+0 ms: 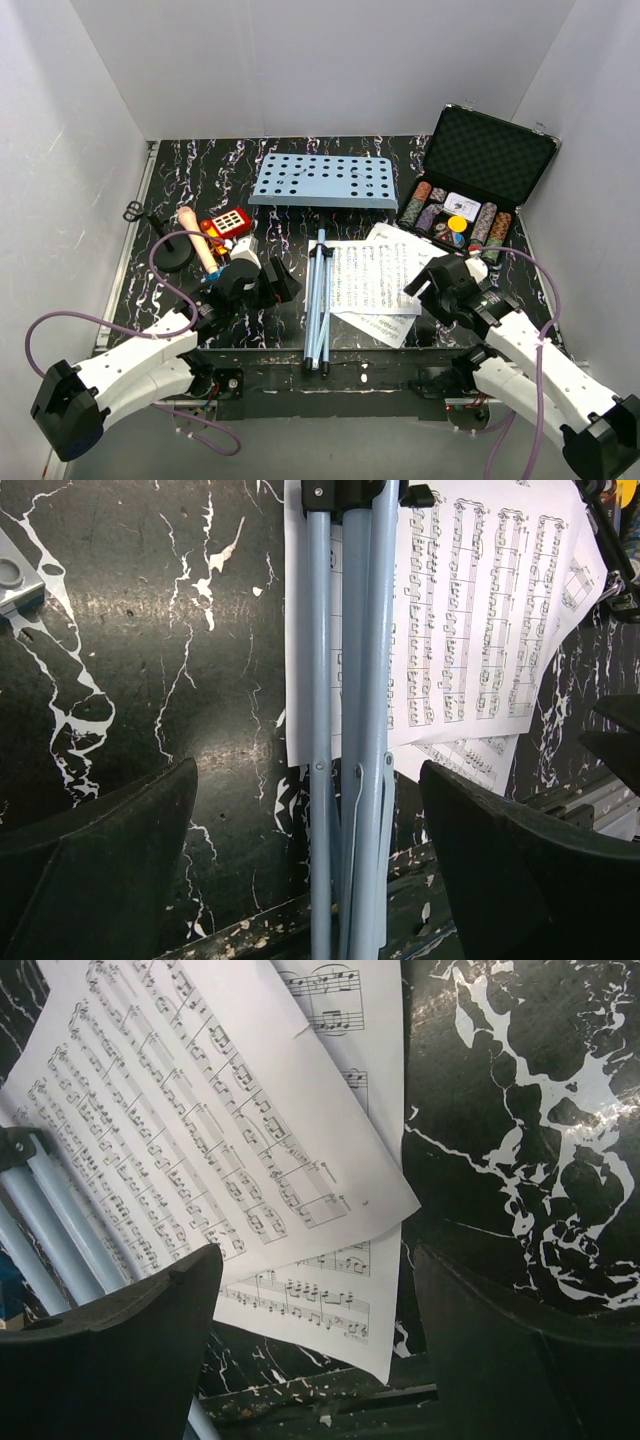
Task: Pack up the instrument practice props
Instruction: Pick up the sheet music from the center of the board.
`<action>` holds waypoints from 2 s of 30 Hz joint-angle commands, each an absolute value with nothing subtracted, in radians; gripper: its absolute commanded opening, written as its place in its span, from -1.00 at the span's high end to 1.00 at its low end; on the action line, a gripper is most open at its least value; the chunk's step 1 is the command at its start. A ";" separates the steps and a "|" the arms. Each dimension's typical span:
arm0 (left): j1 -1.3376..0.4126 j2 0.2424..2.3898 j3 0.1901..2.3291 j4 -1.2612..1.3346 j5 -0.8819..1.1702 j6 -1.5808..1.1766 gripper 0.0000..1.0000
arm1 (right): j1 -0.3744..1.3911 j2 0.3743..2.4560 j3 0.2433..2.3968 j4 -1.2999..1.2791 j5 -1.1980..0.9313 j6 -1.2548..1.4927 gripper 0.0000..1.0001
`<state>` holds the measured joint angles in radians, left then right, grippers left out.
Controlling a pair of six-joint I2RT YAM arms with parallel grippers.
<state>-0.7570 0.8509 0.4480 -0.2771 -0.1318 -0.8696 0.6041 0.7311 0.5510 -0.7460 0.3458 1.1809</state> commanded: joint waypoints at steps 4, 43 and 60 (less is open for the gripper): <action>-0.762 0.864 0.457 -0.249 -0.120 -0.881 -0.88 | 0.528 0.753 0.463 -0.588 0.173 1.141 -0.70; -0.762 0.851 0.400 -0.202 -0.123 -0.934 -0.87 | 0.584 0.566 0.290 -0.486 0.189 1.356 -0.65; -0.762 0.841 0.384 -0.204 -0.121 -0.942 -0.87 | 0.589 0.614 0.270 -0.422 0.231 1.362 -0.64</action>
